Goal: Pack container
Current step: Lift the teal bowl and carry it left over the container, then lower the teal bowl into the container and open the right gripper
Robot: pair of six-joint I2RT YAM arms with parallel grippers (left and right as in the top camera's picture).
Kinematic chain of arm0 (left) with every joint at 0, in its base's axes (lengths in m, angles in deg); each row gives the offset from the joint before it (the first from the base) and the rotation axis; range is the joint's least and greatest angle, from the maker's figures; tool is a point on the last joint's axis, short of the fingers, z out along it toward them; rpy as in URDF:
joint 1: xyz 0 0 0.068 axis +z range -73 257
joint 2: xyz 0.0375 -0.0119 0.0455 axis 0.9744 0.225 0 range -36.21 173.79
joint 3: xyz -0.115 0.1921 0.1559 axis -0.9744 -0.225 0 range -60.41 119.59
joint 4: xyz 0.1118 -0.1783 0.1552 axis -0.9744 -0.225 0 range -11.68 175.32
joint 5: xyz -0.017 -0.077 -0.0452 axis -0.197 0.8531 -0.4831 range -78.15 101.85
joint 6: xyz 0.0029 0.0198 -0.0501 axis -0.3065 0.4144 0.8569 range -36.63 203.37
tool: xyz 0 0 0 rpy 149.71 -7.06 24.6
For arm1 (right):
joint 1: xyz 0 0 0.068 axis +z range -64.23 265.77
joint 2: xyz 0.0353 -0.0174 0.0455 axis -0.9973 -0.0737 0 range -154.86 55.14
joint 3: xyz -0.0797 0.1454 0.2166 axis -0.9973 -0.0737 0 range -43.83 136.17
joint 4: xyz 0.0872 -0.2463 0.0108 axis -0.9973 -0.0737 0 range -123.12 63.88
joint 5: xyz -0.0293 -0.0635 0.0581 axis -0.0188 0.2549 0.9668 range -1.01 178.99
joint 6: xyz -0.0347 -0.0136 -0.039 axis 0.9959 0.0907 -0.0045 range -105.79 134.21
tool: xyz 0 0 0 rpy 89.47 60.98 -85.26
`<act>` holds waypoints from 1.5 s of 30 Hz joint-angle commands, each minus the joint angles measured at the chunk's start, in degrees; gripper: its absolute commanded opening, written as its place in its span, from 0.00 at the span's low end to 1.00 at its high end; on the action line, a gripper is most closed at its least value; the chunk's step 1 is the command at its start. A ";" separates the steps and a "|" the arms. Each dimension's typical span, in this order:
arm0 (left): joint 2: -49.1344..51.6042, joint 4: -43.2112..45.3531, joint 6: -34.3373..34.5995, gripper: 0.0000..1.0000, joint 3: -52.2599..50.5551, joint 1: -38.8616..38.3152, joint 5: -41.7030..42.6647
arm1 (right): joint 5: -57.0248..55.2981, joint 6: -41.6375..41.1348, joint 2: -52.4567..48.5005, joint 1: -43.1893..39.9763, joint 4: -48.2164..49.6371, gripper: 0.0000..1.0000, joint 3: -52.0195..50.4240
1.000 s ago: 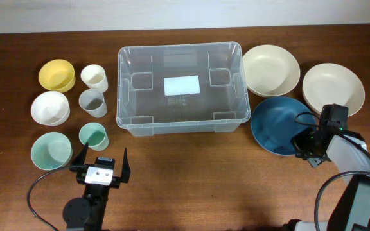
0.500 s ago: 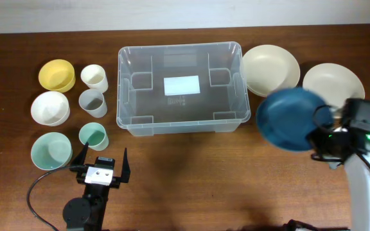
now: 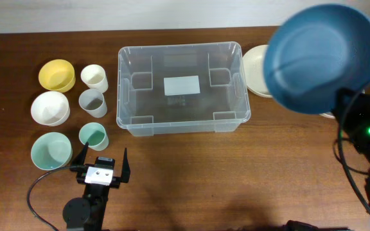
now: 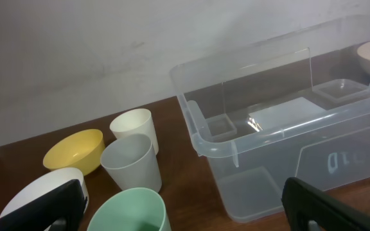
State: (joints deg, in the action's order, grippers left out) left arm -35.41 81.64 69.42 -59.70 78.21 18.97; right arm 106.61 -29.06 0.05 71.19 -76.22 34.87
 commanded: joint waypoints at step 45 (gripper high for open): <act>-0.44 -0.24 -0.70 1.00 -0.20 0.35 0.63 | -15.13 -15.76 -55.60 45.13 27.45 0.04 0.13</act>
State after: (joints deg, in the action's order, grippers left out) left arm -35.43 81.64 69.40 -59.70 78.21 18.97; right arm 91.75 -43.48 -54.46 115.45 -49.65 34.80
